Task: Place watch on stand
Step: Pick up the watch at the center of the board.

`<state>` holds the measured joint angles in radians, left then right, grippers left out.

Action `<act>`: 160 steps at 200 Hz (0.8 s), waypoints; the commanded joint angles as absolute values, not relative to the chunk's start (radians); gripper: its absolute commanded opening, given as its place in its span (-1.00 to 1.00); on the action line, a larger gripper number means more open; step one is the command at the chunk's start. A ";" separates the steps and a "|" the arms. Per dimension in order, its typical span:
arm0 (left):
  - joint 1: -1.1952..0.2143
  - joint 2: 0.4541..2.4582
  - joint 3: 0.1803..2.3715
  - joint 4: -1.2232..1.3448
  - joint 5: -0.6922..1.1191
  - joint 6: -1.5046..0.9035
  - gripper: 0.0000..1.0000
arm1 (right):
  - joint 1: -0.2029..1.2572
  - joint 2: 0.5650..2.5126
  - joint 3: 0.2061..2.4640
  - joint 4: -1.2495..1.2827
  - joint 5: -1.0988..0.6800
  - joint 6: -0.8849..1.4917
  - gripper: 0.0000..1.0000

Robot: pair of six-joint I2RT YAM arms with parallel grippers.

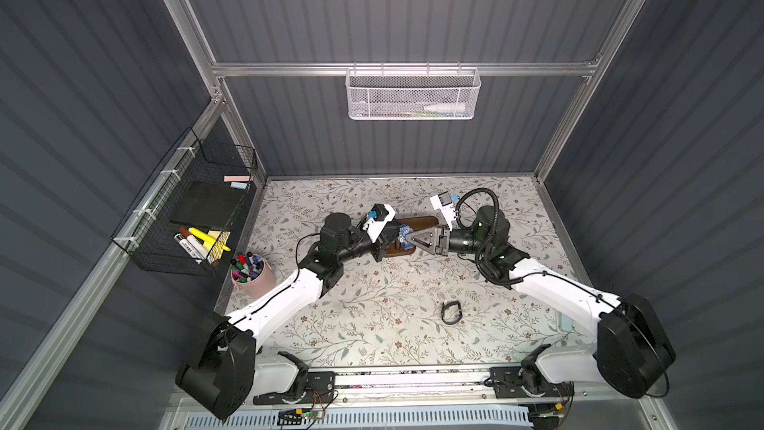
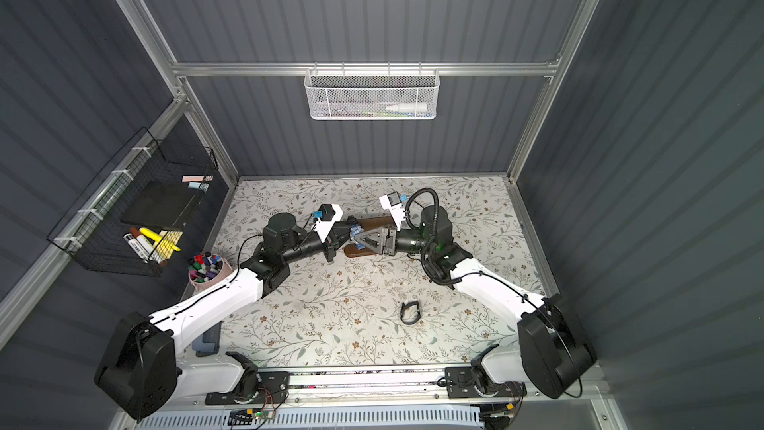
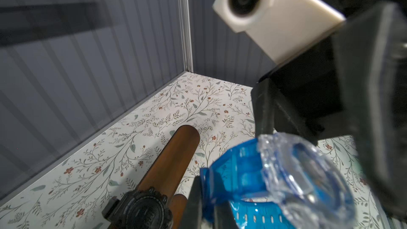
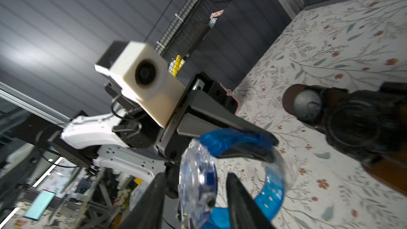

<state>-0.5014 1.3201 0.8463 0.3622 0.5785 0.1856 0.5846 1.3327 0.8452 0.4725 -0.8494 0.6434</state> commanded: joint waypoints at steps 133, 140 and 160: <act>-0.532 1.381 1.033 0.055 0.260 0.190 -1.00 | 0.753 1.262 1.146 -0.187 -0.005 0.057 0.85; -0.536 1.383 1.036 0.050 0.262 0.190 -1.00 | 0.753 1.283 1.162 -0.190 -0.012 0.067 0.84; -0.541 1.386 1.041 0.044 0.261 0.195 -1.00 | 0.754 1.325 1.187 -0.166 -0.047 0.098 0.83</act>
